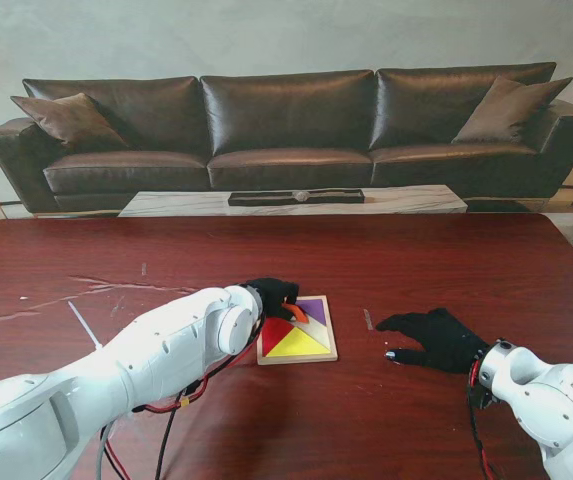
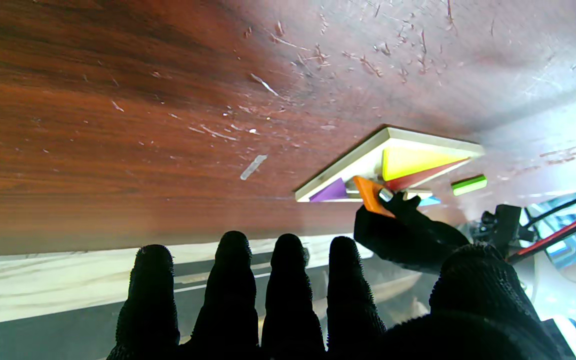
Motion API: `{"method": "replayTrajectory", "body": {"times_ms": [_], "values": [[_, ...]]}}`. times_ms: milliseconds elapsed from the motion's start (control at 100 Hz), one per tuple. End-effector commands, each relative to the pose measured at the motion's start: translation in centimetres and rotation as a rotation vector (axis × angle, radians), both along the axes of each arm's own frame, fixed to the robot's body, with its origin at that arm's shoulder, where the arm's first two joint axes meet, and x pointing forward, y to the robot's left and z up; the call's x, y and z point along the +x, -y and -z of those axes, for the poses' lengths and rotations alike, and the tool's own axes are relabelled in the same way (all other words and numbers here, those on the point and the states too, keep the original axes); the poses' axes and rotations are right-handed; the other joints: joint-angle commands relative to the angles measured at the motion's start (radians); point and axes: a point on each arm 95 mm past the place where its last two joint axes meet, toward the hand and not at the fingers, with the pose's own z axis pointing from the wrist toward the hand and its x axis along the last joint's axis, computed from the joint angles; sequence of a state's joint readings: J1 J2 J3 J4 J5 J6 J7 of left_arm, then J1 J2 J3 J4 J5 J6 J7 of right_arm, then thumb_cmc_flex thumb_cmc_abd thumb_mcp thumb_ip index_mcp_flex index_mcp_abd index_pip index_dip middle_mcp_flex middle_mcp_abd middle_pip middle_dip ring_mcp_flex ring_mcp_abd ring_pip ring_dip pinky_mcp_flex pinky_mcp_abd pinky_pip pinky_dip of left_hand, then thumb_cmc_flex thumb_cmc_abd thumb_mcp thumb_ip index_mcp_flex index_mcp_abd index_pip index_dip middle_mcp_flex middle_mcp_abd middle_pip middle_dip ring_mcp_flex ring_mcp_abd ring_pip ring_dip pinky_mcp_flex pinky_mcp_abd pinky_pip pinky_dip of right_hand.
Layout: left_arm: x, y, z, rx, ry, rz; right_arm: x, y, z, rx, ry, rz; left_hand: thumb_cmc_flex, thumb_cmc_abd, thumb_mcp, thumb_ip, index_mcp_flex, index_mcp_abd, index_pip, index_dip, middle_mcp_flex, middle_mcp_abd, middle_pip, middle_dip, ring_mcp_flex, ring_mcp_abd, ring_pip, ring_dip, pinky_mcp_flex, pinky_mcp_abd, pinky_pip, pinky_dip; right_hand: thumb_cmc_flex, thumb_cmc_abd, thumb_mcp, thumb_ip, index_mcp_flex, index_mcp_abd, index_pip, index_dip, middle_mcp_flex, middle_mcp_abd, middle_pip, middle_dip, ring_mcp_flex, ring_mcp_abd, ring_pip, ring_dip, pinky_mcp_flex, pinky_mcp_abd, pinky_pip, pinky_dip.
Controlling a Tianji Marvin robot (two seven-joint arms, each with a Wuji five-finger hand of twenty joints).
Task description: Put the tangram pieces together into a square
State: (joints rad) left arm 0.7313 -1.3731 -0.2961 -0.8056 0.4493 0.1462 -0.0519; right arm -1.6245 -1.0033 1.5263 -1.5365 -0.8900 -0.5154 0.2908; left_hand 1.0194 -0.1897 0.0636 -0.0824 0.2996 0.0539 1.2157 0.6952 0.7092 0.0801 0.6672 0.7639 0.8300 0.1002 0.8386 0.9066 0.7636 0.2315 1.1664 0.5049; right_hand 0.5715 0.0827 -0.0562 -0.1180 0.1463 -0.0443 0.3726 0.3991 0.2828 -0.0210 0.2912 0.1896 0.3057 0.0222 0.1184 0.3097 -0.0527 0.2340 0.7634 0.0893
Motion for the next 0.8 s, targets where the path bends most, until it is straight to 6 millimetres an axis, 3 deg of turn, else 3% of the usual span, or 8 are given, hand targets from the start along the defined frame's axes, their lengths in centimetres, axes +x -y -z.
{"method": "replayTrajectory", "body": {"times_ms": [0, 560, 790], "values": [[0.24, 0.28, -0.36, -0.008, -0.001, -0.006, -0.26, -0.06, 0.16, -0.007, -0.007, -0.004, 0.044, 0.035, -0.036, 0.041, -0.002, 0.012, -0.011, -0.029, -0.028, 0.035, -0.003, -0.031, -0.028, 0.018, -0.013, -0.007, 0.001, 0.012, 0.033, 0.013, 0.021, 0.001, 0.005, 0.031, -0.045, -0.005, 0.005, -0.016, -0.002, 0.002, 0.011, 0.005, 0.016, -0.011, 0.001, 0.005, -0.015, 0.015, 0.012, -0.012], [0.15, -0.24, -0.80, 0.045, 0.018, -0.016, -0.20, -0.03, 0.33, -0.008, -0.015, 0.001, -0.026, 0.094, -0.069, 0.056, 0.046, 0.034, -0.212, -0.111, -0.157, 0.119, -0.147, -0.130, -0.100, 0.016, -0.048, -0.038, -0.025, -0.003, 0.048, 0.022, 0.023, 0.002, 0.005, 0.031, -0.047, -0.003, 0.003, -0.017, 0.000, 0.012, 0.018, 0.008, 0.029, -0.011, 0.007, 0.016, -0.015, 0.023, 0.015, -0.011], [0.23, -0.47, -1.11, 0.063, 0.016, -0.003, -0.18, -0.12, 0.32, -0.013, -0.022, 0.000, -0.053, 0.128, -0.070, 0.058, 0.082, 0.047, -0.413, -0.152, -0.227, 0.134, -0.207, -0.175, -0.144, 0.019, -0.079, -0.060, -0.060, -0.001, 0.047, 0.039, 0.024, 0.002, 0.005, 0.031, -0.045, -0.002, 0.003, -0.016, -0.001, 0.014, 0.018, 0.008, 0.024, -0.011, 0.005, 0.018, -0.017, 0.021, 0.013, -0.012]]}}
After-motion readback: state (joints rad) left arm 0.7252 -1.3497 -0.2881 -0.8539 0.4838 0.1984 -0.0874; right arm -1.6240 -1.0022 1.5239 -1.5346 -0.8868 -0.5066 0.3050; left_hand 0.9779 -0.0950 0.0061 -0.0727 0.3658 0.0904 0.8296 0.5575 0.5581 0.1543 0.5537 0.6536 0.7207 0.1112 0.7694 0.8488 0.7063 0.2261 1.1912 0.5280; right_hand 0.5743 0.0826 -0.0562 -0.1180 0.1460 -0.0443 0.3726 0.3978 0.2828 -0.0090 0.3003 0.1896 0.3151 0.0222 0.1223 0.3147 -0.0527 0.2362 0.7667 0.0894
